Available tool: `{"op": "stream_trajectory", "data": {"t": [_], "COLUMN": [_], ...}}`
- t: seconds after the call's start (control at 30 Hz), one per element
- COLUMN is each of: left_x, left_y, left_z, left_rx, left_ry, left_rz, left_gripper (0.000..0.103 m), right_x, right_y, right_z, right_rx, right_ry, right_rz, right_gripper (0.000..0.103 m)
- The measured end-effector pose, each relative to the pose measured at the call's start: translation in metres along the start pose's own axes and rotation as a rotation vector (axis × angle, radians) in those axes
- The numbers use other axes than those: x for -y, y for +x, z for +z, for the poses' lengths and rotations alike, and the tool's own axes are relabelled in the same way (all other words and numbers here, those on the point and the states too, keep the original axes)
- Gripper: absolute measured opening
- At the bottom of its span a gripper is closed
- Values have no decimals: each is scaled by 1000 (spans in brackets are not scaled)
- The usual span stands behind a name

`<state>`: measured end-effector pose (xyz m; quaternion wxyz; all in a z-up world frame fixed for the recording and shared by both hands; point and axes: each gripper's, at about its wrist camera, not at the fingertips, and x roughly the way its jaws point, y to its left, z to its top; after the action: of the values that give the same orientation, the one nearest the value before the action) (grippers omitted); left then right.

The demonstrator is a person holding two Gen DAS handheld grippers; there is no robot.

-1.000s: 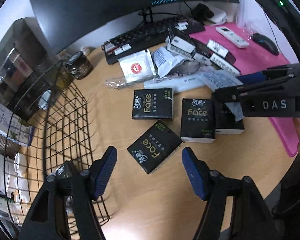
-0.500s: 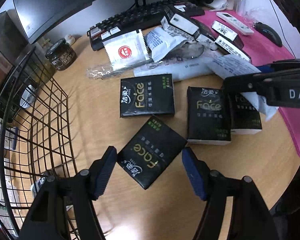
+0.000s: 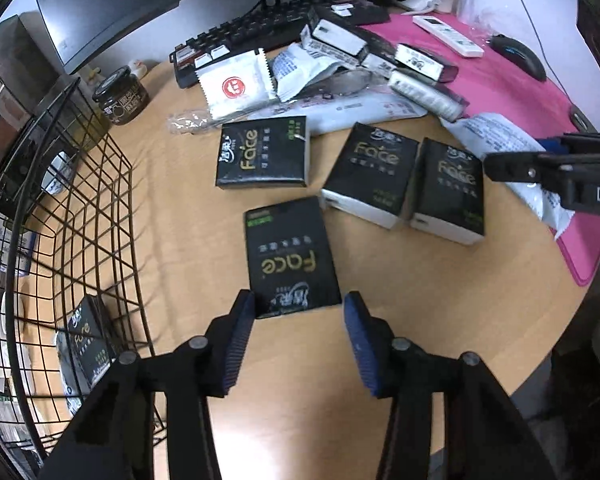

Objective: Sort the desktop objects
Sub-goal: 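Grasp a white snack packet with the right gripper while the left grasps a black Face pack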

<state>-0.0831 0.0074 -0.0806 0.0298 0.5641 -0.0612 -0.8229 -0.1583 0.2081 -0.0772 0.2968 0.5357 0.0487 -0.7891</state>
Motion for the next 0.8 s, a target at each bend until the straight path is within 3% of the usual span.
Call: {"op": "stream_trajectory", "data": {"t": [0.13,0.2,0.5,0.53,0.63,0.8], "left_x": [-7,-9,-10,-10,-12,-14], "left_y": [-1,3,22,22,22,19], "left_z": [6,12,24,24,25,23], "left_rx": [10,11,-23,-24,-25,-25], "left_ry": [-44,-58,-79,-82,-101,-109], "left_rz": [1,4,25,21,-4,14], "left_gripper": [70,73,73,71,52,52], "right_x": [12,16,21,21,20,18], "right_y": [-6,-8,-2,-1,0,0], "right_z": [-9,-11,-8,-8,-8,-8], "right_rx": [7,16,11,10,13,13], "right_ry": [28,41,48,46,41,34], "right_rz": [5,4,-1,-3,-13,-31], "right_gripper": [38,38,38,38,38,38]}}
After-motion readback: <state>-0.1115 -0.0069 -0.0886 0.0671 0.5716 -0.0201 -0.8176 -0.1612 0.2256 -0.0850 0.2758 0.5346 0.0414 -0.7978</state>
